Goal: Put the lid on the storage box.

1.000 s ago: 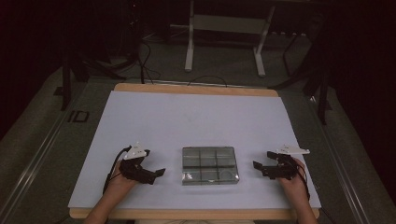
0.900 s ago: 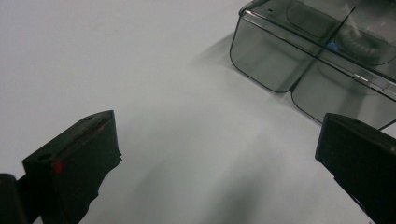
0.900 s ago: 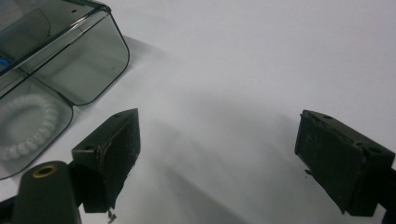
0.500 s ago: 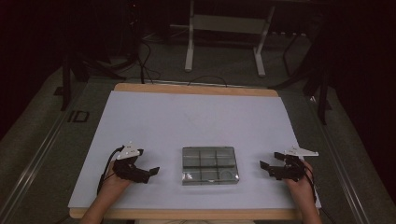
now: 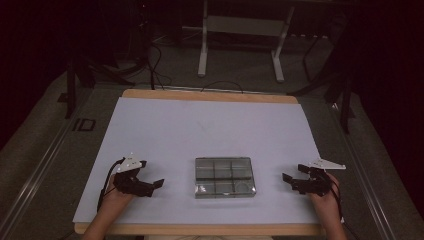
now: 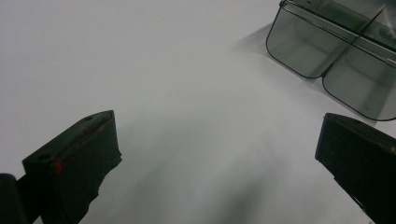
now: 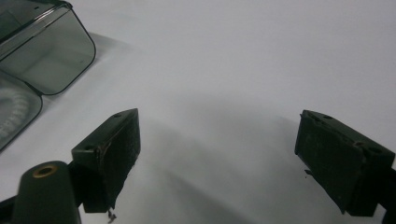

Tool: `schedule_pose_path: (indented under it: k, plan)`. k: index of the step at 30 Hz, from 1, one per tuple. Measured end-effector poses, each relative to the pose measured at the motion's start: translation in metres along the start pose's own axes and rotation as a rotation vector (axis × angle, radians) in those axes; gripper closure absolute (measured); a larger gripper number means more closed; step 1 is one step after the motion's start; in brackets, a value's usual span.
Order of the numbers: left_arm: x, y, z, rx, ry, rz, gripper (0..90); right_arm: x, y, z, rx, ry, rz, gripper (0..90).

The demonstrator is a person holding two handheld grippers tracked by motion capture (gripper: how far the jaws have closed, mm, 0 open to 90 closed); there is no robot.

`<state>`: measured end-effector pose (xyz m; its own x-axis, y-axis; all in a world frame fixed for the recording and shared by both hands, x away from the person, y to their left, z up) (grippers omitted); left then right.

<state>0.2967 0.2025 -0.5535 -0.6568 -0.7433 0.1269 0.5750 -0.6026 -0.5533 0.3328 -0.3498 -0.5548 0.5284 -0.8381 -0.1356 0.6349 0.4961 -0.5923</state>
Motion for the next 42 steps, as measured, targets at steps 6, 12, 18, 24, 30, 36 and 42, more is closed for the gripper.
schedule_pose_path:
  k: [6,12,18,24,30,36,42]
  plan:
    - [-0.0023,-0.0057,-0.0021,0.016,-0.007,0.015,0.0,0.0021,-0.0031,-0.0017,0.011,0.004,-0.007,14.1]
    - [-0.0037,-0.0078,-0.0047,0.030,-0.007,0.033,0.0,0.0025,-0.0056,-0.0027,0.025,0.002,-0.019,14.1]
    - [-0.0044,-0.0072,-0.0070,0.041,-0.004,0.052,0.0,0.0012,-0.0072,-0.0036,0.044,-0.008,-0.036,14.2]
    - [-0.0046,-0.0080,-0.0095,0.060,0.008,0.107,0.0,0.0020,-0.0086,-0.0041,0.065,0.007,-0.066,14.1]
    - [-0.0043,-0.0081,-0.0097,0.064,0.007,0.121,0.0,0.0014,-0.0058,-0.0040,0.039,0.001,-0.090,14.0]
    - [-0.0039,-0.0090,-0.0099,0.076,-0.001,0.157,0.0,0.0027,-0.0061,-0.0043,0.044,0.016,-0.125,14.0]
    - [-0.0044,-0.0069,-0.0096,0.054,-0.011,0.194,0.0,0.0037,-0.0061,-0.0044,0.048,0.031,-0.169,13.9]
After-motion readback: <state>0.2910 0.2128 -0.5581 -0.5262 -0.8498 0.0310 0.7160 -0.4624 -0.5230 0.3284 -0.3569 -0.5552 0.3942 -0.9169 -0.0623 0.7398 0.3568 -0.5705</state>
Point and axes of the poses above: each handheld gripper's, and its own axes: y roughly forward along the jaws, z roughly out of its top, x roughly to its right, the point moved 3 cm from there along y, roughly forward along the jaws, and after that the axes turned 1 degree about x, right-handed, at the moved point
